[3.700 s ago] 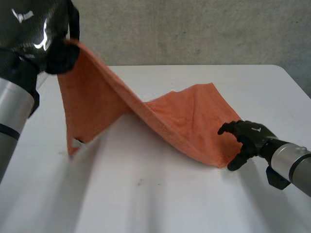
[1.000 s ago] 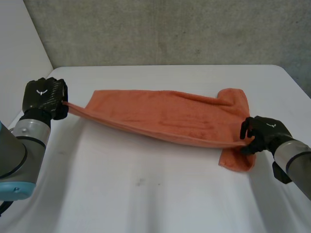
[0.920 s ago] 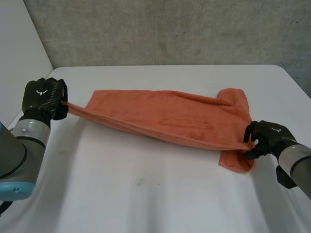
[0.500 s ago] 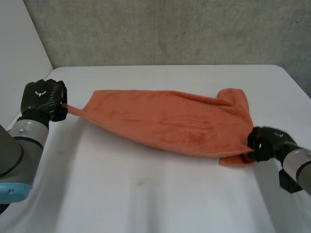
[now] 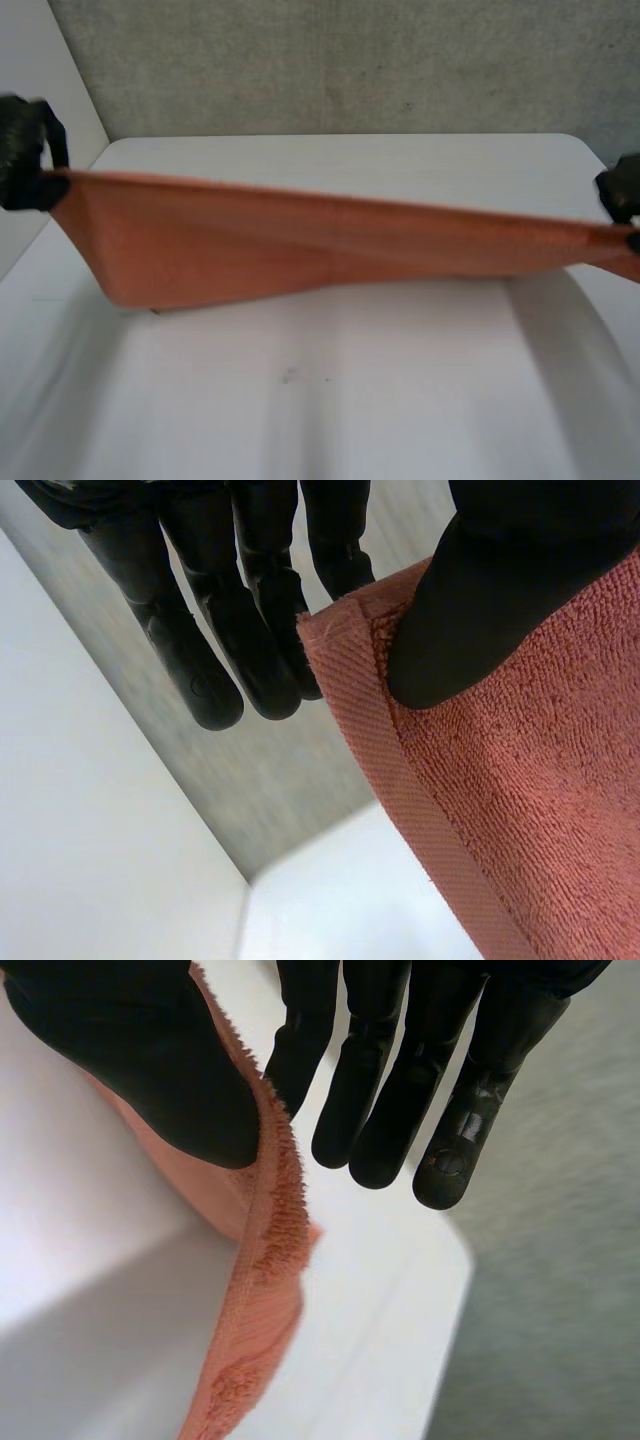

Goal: Fold the laundry

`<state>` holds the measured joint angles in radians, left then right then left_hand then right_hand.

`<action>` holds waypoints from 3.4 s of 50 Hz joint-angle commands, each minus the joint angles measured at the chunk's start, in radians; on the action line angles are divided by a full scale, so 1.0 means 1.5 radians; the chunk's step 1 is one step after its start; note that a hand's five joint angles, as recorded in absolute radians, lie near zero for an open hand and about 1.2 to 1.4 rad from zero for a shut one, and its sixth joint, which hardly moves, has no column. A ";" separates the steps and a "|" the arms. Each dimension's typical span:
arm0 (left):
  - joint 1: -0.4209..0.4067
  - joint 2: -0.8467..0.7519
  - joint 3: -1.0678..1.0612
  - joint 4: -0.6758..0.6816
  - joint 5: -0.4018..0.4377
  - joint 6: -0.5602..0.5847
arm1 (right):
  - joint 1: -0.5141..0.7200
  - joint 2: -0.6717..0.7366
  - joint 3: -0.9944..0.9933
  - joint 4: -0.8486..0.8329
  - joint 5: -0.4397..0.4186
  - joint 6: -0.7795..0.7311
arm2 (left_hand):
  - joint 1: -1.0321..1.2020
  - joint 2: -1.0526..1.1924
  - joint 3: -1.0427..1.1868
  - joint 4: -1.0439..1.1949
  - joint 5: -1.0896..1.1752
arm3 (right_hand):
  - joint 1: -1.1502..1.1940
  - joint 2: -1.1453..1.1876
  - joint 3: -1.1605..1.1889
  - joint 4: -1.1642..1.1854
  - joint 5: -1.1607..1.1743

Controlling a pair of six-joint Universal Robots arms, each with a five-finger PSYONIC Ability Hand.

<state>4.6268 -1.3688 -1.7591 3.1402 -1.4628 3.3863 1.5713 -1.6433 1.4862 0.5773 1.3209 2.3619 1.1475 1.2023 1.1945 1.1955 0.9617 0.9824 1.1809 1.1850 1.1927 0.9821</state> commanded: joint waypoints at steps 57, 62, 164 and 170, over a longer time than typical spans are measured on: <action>-0.032 -0.360 -0.061 0.356 -0.054 -0.051 | 0.151 0.322 0.146 -0.542 0.064 0.106 | 0.166 0.129 0.134 0.134 0.173 | 0.276 0.144 0.141 0.136 0.160; -0.004 -0.354 -0.065 0.352 -0.051 -0.051 | 0.117 0.346 0.171 -0.542 0.068 0.149 | 0.166 0.129 0.134 0.134 0.173 | 0.150 0.018 0.015 0.010 0.034; -0.129 -0.540 0.271 0.233 -0.094 0.068 | 0.098 0.559 -0.319 -0.432 0.147 0.134 | -0.649 -0.685 -0.680 -0.681 -0.641 | -0.539 -0.671 -0.674 -0.679 -0.655; -0.131 -0.431 0.174 0.233 -0.092 0.065 | 0.095 0.413 -0.209 -0.446 0.105 0.205 | -0.649 -0.685 -0.680 -0.681 -0.641 | -0.539 -0.671 -0.674 -0.679 -0.655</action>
<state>4.4315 -2.1857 -1.3515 3.4934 -1.5996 3.4902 1.7217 -0.8172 1.0230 -0.0777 1.5340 2.5674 0.1935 0.2052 0.2181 0.2053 0.0501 0.2100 0.2236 0.2135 0.2358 0.0666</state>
